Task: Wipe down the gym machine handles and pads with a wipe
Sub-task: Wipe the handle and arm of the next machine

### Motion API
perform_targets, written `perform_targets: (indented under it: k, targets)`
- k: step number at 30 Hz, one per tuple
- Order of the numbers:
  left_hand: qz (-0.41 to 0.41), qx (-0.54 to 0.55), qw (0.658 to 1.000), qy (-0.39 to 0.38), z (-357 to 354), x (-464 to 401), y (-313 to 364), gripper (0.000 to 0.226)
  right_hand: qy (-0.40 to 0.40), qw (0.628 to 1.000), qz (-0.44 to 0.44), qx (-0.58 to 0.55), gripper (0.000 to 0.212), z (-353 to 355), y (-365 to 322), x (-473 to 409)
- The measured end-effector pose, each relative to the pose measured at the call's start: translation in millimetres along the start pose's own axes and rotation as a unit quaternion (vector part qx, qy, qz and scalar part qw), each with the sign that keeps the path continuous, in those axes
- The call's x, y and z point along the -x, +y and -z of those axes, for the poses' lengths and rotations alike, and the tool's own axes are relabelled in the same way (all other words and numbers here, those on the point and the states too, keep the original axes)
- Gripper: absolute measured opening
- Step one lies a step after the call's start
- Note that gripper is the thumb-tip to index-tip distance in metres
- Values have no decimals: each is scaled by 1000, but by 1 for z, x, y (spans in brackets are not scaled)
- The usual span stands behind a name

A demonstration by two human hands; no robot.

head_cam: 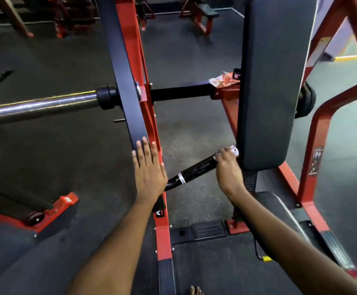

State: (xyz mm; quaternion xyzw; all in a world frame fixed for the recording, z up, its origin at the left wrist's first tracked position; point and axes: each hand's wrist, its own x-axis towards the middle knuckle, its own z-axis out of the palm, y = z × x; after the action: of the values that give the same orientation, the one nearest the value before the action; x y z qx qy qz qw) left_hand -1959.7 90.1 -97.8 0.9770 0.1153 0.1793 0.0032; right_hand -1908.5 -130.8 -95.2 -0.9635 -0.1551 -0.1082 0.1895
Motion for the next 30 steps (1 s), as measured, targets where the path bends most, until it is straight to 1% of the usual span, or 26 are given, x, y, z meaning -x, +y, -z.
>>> perform_targets:
  k: [1, 3, 4, 5, 6, 7, 9, 10, 11, 12, 13, 14, 15, 16, 17, 18, 20, 21, 22, 23, 24, 26, 27, 28, 29, 30]
  targets:
    - [-2, 5, 1000, 5, -1, 0, -1, 66, -12, 999, 35, 1, 37, -8, -13, 5]
    - [-8, 9, 1000, 13, -5, 1, -3, 67, -51, 987, 151, 5, 43, -23, -33, 15]
    - [-10, 11, 1000, 17, -6, 2, -4, 68, -71, 979, 191, 22, 44, -25, -36, 19]
    - [-12, 12, 1000, 19, -7, 1, -4, 68, -67, 978, 197, 13, 44, -26, -29, 17]
    - [-11, 13, 1000, 21, -7, 2, -4, 69, -60, 984, 169, 8, 42, -22, -18, 14]
    - [-12, 12, 1000, 23, -8, 1, -3, 69, -32, 990, 137, 21, 40, -23, 1, 8]
    - [-10, 11, 1000, 26, -9, 1, -4, 70, 49, 998, 33, 12, 33, -14, 28, 0]
    - [-9, 11, 1000, 28, -10, 1, -4, 69, 78, 997, 13, 18, 31, -10, 33, 1]
    - [-10, 10, 999, 30, -10, 1, -4, 69, 79, 997, 1, -9, 31, -12, 29, 4]
    - [-13, 10, 999, 33, -10, 1, -4, 69, 50, 998, 15, -19, 34, -13, 17, 11]
    - [-15, 10, 999, 36, -10, 1, -4, 69, 25, 997, 64, -41, 36, -18, 7, 19]
    - [-16, 10, 999, 39, -9, 1, -4, 69, -15, 992, 123, -17, 39, -21, -5, 28]
    - [-17, 11, 999, 41, -9, 1, -4, 69, -34, 980, 194, -17, 40, -26, -12, 35]
    - [-16, 11, 999, 43, -9, 1, -4, 69, -43, 974, 224, -6, 36, -29, -7, 34]
    - [-17, 11, 999, 45, -9, 1, -4, 69, -43, 974, 224, -1, 36, -29, 3, 30]
    - [-19, 12, 999, 46, -9, 1, -4, 68, -35, 980, 194, -20, 40, -21, 9, 26]
    - [-19, 13, 999, 47, -10, 2, -5, 68, 35, 994, 87, -55, 35, -14, 28, 17]
    - [-19, 14, 999, 47, -10, 2, -5, 68, 62, 994, 52, -67, 36, -11, 33, 16]
    - [-18, 14, 999, 47, -10, 2, -5, 68, 68, 994, 31, -74, 38, -11, 31, 17]
    - [-18, 16, 999, 47, -10, 2, -5, 68, 47, 993, 45, -95, 39, -16, 20, 22]
    - [-18, 18, 999, 47, -10, 2, -5, 68, 15, 992, 88, -89, 40, -21, 12, 26]
    - [-18, 23, 998, 48, -10, 3, -5, 70, -32, 973, 225, -39, 41, -32, -2, 37]
    - [-17, 25, 998, 50, -10, 3, -5, 70, -26, 963, 269, -7, 42, -33, -1, 35]
    - [-16, 28, 998, 51, -11, 3, -5, 70, -33, 968, 249, -9, 40, -33, 10, 29]
    - [-15, 30, 998, 52, -11, 3, -5, 70, -13, 976, 213, -33, 37, -28, 19, 23]
    - [-14, 33, 998, 52, -12, 2, -5, 70, 19, 986, 156, -62, 35, -25, 30, 16]
